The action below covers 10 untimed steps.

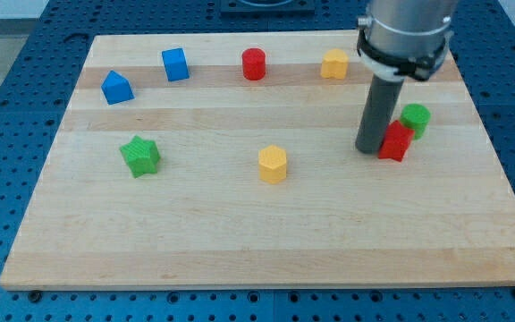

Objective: Point at the yellow hexagon

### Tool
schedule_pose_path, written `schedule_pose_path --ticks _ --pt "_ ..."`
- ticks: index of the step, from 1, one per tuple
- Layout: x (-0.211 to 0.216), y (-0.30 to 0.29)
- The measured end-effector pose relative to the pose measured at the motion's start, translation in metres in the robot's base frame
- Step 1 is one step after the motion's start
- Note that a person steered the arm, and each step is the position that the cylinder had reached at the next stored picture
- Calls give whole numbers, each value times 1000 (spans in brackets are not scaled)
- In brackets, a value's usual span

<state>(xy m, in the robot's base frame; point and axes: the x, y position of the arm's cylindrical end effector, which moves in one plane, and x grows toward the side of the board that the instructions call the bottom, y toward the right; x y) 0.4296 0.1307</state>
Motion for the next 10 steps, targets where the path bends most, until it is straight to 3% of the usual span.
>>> schedule_pose_path --ticks 2,3,4,6,7,8,9,10 --pt "-13 0" --pt "15 -39" --pt "11 -95" --pt "-52 -170" --pt "-4 -214" --pt "39 -220" --pt "60 -214" --pt "42 -154"
